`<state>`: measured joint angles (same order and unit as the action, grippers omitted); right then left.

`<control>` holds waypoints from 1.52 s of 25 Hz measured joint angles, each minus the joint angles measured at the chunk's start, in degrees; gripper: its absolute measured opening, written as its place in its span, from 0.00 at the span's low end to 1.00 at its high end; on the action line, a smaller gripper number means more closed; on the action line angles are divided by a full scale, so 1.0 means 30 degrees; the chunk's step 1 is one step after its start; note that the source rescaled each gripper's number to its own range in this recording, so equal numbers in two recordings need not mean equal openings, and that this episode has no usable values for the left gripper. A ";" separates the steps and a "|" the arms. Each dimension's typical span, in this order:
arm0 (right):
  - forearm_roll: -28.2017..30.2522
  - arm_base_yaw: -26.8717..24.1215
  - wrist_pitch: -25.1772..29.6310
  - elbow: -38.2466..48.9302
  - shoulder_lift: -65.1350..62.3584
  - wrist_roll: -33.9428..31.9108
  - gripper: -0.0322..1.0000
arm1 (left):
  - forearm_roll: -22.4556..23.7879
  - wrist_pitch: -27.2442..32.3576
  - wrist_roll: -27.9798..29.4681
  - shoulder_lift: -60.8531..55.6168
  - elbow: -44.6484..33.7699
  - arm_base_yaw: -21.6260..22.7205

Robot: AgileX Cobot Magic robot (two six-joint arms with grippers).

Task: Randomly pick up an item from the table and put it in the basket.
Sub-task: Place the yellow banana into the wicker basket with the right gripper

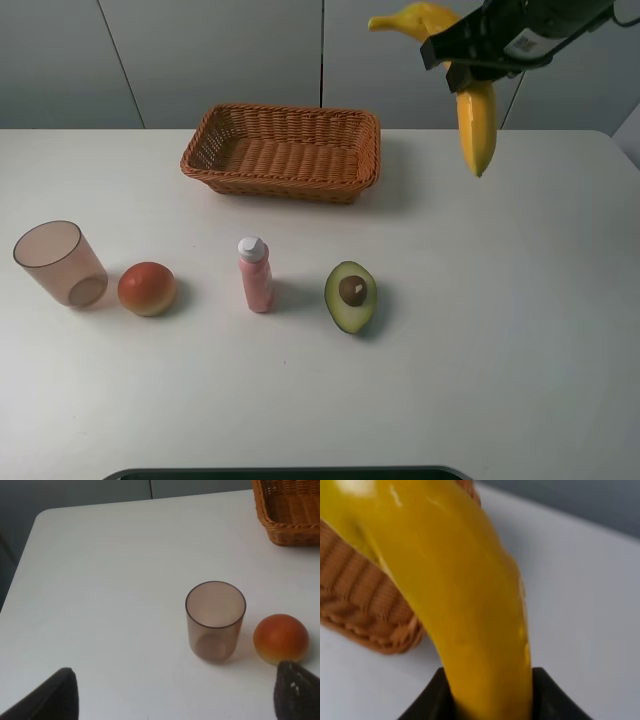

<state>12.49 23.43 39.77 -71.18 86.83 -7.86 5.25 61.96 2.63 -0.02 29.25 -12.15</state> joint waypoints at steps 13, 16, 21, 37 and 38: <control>0.0000 0.2123 -0.3627 -0.5288 0.3965 1.7140 0.05 | 0.0000 0.0000 0.0000 0.0000 0.0000 0.0000; 0.0000 0.2257 -0.3852 -0.6058 0.6350 1.7761 0.05 | 0.0000 0.0000 0.0000 0.0000 0.0000 0.0000; -0.0677 0.2538 -0.4541 -0.7591 1.0435 1.7873 0.05 | 0.0000 0.0000 0.0000 0.0000 0.0000 0.0000; -0.2415 0.3177 -0.4613 -0.9861 1.4844 1.7904 0.05 | 0.0000 0.0000 0.0000 0.0000 0.0000 0.0000; -0.2415 0.3177 -0.4613 -0.9861 1.4844 1.7904 0.05 | 0.0000 0.0000 0.0000 0.0000 0.0000 0.0000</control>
<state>5.25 32.96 25.93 -100.76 131.36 45.85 5.25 61.96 2.63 -0.02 29.25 -12.15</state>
